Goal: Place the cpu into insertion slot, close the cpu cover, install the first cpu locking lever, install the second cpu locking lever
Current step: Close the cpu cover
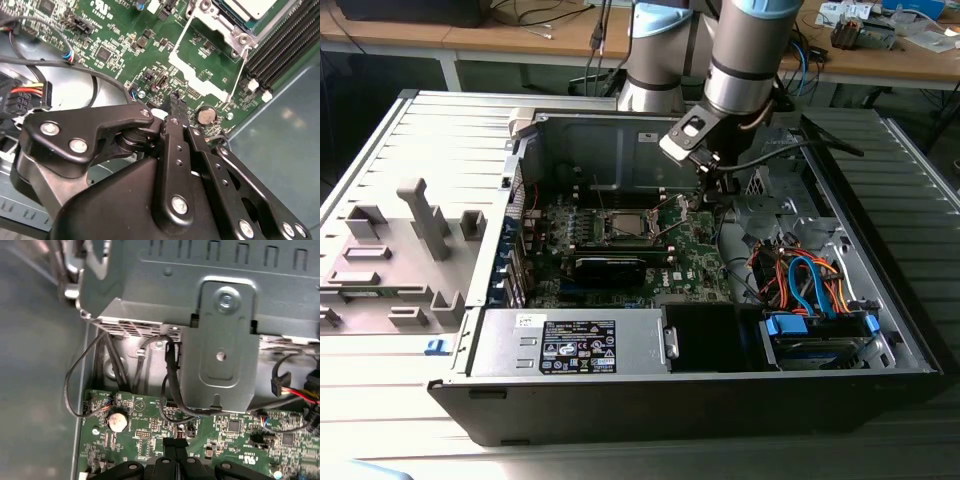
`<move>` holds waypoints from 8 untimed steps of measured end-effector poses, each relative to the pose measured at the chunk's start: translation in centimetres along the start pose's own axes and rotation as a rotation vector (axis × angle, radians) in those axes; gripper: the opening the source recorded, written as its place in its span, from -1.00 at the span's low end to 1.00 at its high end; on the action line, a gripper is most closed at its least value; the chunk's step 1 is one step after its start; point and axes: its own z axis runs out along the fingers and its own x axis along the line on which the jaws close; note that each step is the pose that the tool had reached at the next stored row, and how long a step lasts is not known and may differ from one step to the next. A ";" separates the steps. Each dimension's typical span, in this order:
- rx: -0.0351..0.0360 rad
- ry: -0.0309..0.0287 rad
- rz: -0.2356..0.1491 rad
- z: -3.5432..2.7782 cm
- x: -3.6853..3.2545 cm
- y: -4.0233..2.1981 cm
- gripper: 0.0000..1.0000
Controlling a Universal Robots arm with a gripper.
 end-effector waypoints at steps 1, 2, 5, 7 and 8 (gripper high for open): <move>0.0001 0.0001 -0.004 0.09 0.01 -0.07 -0.79; 0.0000 0.0001 -0.004 0.17 0.02 -0.16 -0.79; 0.0001 0.0001 -0.004 0.44 0.06 -0.48 -0.79; 0.0000 0.0005 -0.004 0.51 0.11 -0.88 -0.79; -0.0001 0.0009 -0.004 0.53 0.13 -1.03 -0.79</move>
